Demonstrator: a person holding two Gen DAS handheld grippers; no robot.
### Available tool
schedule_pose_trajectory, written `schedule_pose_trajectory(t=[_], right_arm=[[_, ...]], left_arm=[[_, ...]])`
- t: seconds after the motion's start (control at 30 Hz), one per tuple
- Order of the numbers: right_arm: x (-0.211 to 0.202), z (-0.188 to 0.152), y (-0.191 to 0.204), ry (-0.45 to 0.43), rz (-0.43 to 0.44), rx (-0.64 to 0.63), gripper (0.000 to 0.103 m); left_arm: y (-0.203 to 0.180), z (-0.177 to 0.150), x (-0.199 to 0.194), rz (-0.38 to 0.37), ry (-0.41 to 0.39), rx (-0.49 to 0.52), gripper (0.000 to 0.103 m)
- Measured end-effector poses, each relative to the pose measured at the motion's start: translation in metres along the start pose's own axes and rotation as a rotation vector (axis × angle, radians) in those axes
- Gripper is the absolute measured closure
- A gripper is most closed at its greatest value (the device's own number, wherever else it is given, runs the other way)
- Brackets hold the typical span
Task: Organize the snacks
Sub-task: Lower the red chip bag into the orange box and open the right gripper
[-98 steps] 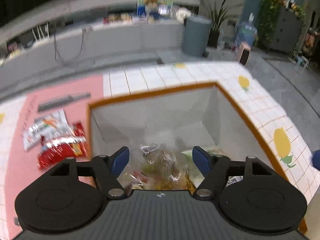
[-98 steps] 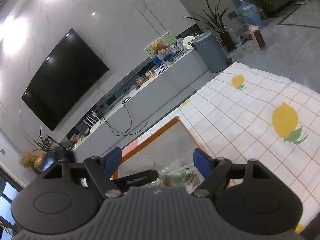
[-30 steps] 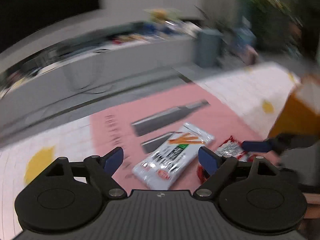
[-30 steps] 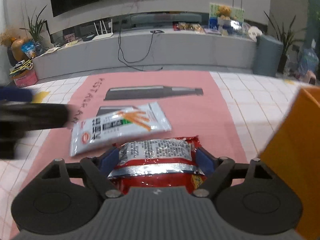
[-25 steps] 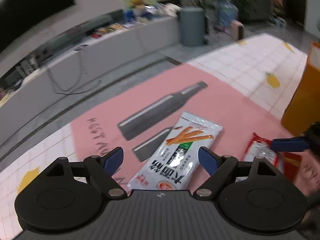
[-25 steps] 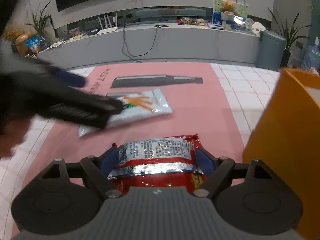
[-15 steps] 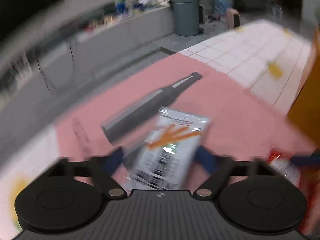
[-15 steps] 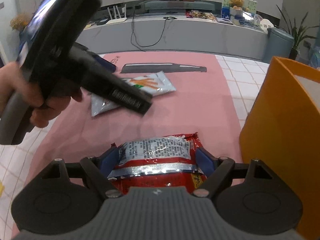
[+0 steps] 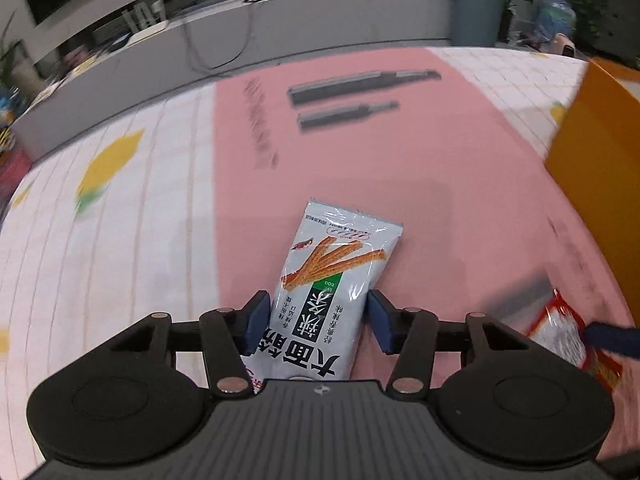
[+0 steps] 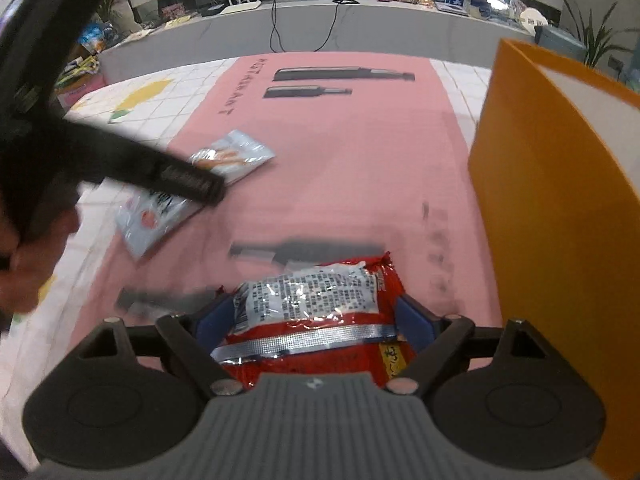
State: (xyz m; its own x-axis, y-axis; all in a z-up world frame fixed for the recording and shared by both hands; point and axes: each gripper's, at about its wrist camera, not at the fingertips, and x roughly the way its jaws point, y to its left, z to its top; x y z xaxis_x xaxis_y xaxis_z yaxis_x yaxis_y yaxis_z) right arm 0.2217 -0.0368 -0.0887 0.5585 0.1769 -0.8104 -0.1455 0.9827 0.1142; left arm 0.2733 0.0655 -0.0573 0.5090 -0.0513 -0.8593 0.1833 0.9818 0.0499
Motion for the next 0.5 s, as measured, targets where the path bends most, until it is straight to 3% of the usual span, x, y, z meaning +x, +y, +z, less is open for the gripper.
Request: schedule_pose_trajectory(t=[0.23, 0.3, 0.4, 0.5], right_arm=[[-0.027, -0.035, 0.003, -0.09, 0.046, 0.014, 0.016], [-0.038, -0.043, -0.003, -0.135, 0.064, 0.073, 0.004], [-0.048, -0.052, -0.009, -0.181, 0.089, 0.11, 0.003], [-0.057, -0.053, -0.005, -0.187, 0.105, -0.019, 0.003]], left_arm=[[-0.003, -0.07, -0.046, 0.068, -0.005, -0.154, 0.043], [-0.003, -0.084, -0.055, 0.068, -0.027, -0.194, 0.043], [-0.002, -0.094, -0.061, 0.059, -0.055, -0.22, 0.043], [0.002, -0.093, -0.063, 0.037, -0.053, -0.245, 0.044]])
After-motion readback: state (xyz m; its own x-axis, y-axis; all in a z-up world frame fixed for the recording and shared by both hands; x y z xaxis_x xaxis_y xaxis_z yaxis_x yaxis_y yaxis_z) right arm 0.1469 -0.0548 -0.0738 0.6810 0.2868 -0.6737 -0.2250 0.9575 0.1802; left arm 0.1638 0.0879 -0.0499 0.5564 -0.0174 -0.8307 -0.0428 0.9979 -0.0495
